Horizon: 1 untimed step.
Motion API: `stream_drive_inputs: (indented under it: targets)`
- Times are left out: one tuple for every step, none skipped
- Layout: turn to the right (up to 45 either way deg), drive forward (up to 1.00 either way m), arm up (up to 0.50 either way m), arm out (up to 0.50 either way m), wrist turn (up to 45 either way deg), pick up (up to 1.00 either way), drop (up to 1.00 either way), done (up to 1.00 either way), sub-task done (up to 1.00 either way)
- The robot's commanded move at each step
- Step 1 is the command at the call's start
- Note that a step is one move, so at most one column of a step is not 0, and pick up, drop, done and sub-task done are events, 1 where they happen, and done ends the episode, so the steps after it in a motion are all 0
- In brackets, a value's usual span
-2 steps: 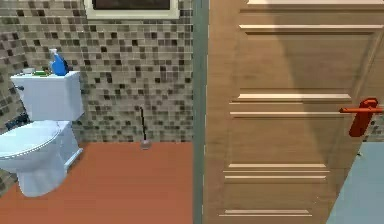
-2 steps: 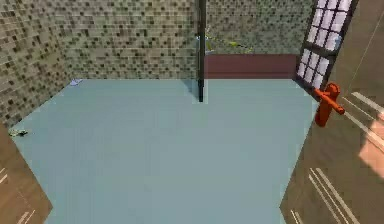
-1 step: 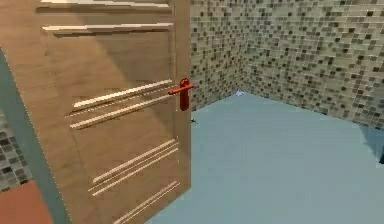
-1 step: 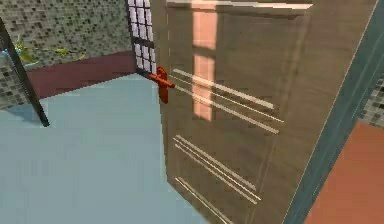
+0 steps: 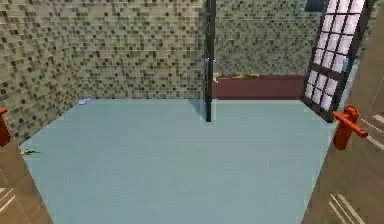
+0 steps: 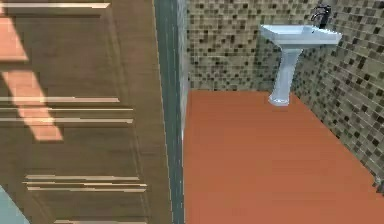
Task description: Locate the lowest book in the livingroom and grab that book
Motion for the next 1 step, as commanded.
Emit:
stream_drive_inputs:
  targets:
    - [0.0,1.0,0.0,0.0,0.0,0.0,0.0,0.0,0.0]
